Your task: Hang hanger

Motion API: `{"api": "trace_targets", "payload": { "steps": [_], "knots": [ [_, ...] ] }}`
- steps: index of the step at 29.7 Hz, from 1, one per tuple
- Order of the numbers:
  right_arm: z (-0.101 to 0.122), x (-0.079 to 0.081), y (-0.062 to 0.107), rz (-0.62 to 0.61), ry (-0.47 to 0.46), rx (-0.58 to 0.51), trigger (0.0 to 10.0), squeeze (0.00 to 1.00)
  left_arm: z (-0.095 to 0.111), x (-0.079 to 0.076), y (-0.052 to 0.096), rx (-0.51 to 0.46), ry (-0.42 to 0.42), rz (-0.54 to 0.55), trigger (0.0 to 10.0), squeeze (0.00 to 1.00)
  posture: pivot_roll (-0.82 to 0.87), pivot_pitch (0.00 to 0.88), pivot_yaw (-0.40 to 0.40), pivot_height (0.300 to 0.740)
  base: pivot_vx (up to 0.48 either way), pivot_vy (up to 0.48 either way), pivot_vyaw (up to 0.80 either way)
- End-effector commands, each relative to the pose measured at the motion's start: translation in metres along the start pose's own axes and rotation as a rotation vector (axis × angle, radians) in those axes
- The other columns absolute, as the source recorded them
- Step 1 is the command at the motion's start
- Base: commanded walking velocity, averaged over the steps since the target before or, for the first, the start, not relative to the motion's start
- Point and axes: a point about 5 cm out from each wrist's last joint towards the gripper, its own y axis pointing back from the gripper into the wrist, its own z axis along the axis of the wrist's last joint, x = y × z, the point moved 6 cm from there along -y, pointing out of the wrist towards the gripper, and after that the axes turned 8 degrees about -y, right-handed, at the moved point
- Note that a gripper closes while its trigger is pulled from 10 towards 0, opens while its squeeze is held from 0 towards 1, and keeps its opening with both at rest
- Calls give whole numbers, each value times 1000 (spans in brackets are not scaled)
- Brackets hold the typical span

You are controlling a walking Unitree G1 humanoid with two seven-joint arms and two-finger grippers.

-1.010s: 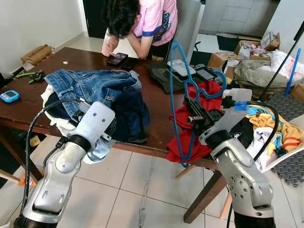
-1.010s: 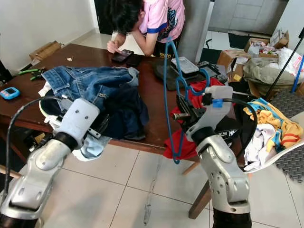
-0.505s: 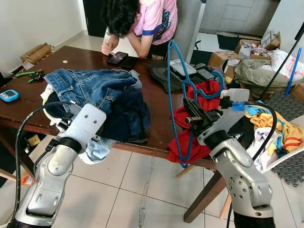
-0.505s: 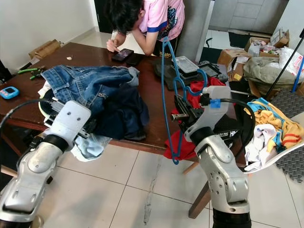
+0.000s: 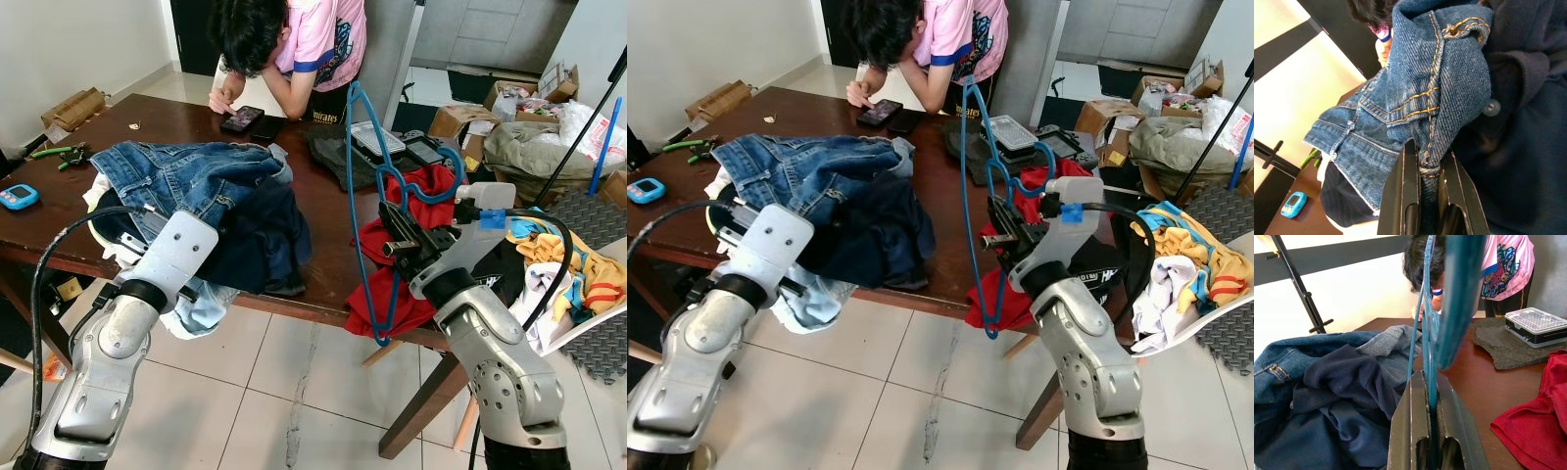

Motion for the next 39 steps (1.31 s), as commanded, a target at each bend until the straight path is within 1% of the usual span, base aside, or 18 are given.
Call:
{"api": "trace_targets", "payload": {
  "steps": [1,2,5,7,8,9,10,11,12,13,16,17,26,27,29,30,31,39],
  "knots": [
    [0,-2,2,0,-2,3,10000,0,1,11,-4,1,71,27,0,0,68,66,-66,740,0,0,0],
    [0,-2,2,0,-2,3,10000,0,1,11,-4,1,71,27,0,0,68,66,-66,740,0,0,0],
    [0,-1,1,1,-3,3,10000,0,10,53,-16,-30,214,137,0,0,72,66,-68,740,0,0,0],
    [-1,-1,1,2,-6,2,10000,0,33,118,-27,-118,301,279,0,0,77,66,-64,740,0,0,0],
    [-1,-1,1,2,-6,2,10000,0,33,118,-27,-118,301,279,0,0,77,66,-64,740,0,0,0],
    [-1,-1,0,3,-10,0,10000,0,49,150,-30,-180,320,336,0,0,79,66,-62,740,0,0,0],
    [-1,-1,0,3,-10,0,10000,0,49,150,-30,-180,320,336,0,0,79,66,-62,740,0,0,0],
    [-2,0,-1,6,-13,-1,10000,0,69,176,-30,-247,342,375,0,0,78,65,-54,740,0,0,0],
    [-2,1,-1,8,-16,-3,10000,0,86,193,-28,-305,335,405,1412,0,77,66,-52,740,0,0,0],
    [-2,2,-1,9,-19,-6,10000,0,102,204,-25,-352,320,433,4980,0,76,66,-49,740,0,0,0],
    [-2,2,-1,10,-20,-8,10000,0,110,208,-23,-378,308,448,4980,0,76,66,-49,740,0,0,0],
    [-2,3,0,9,-22,-9,10000,0,117,210,-21,-393,270,468,10000,0,74,67,-48,740,0,0,0],
    [-1,3,1,13,-27,-14,10000,0,134,216,-16,-433,218,507,10000,0,78,69,-48,740,0,0,0],
    [-1,3,0,15,-30,-16,10000,0,142,223,-17,-473,332,490,10000,0,78,69,-48,740,0,0,0],
    [-1,3,0,16,-31,-17,10000,0,144,224,-17,-484,364,482,10000,0,78,69,-48,740,0,0,0],
    [-1,4,0,19,-33,-17,10000,0,157,217,-25,-571,703,319,10000,0,88,69,-48,740,0,0,0],
    [-1,5,-1,20,-35,-17,10000,0,166,213,-26,-617,843,232,10000,0,88,69,-48,740,0,0,0],
    [-2,7,-3,27,-43,-21,10000,0,231,211,-16,-863,1007,-28,10000,0,109,58,-49,740,0,0,0]
  ]
}}
